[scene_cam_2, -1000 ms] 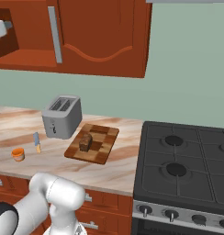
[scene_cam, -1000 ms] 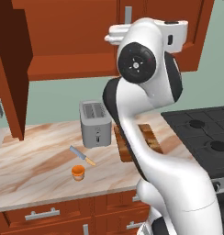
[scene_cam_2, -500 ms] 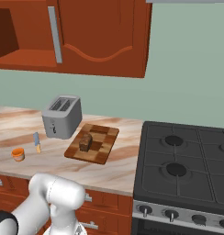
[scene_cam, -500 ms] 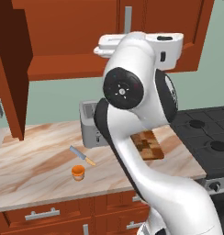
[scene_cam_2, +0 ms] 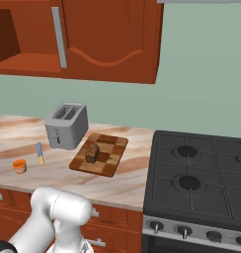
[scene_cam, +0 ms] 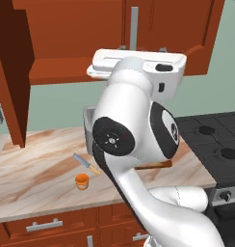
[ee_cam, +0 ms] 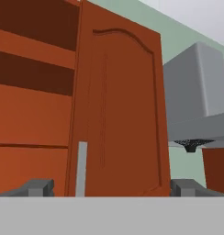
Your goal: Pick the bread, place it on the cutting board, pick the jam, place it on the counter, and close the cabinet.
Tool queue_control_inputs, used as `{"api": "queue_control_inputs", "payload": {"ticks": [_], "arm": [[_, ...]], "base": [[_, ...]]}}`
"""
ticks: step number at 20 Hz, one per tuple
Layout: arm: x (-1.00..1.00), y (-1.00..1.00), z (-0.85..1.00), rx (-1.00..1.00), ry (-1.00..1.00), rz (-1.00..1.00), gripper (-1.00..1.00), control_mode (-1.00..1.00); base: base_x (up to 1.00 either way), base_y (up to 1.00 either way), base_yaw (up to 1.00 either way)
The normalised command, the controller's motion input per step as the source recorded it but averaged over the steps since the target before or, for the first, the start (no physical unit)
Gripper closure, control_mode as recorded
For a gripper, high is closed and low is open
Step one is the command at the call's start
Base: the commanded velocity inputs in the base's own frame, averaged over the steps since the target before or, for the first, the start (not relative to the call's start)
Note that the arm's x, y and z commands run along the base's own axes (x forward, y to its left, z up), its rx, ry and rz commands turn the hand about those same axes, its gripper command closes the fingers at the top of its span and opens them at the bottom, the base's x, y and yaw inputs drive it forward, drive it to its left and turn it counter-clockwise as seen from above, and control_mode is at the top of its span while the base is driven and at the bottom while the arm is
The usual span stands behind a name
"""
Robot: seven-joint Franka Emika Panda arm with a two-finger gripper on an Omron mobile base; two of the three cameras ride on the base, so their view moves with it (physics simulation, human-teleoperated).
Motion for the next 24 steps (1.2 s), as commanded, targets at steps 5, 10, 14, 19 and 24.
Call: {"api": "queue_control_inputs", "payload": {"ticks": [5, 10, 14, 19, 24], "arm": [[-0.21, 0.20, -0.06, 0.00, -0.06, 0.00, -1.00, -1.00], [-0.25, 0.25, -0.02, 0.00, 0.00, 0.00, -1.00, -1.00], [-0.30, 0.37, 0.00, 0.00, 0.00, 0.00, -1.00, -1.00], [-0.36, 0.40, 0.00, 0.00, 0.00, 0.00, -1.00, -1.00], [-0.29, 0.41, 0.00, 0.00, 0.01, 0.00, -1.00, -1.00]], "base": [[0.00, 0.00, 0.00], [0.00, 0.00, 0.00], [0.00, 0.00, 0.00], [0.00, 0.00, 0.00], [0.00, 0.00, 0.00]]}}
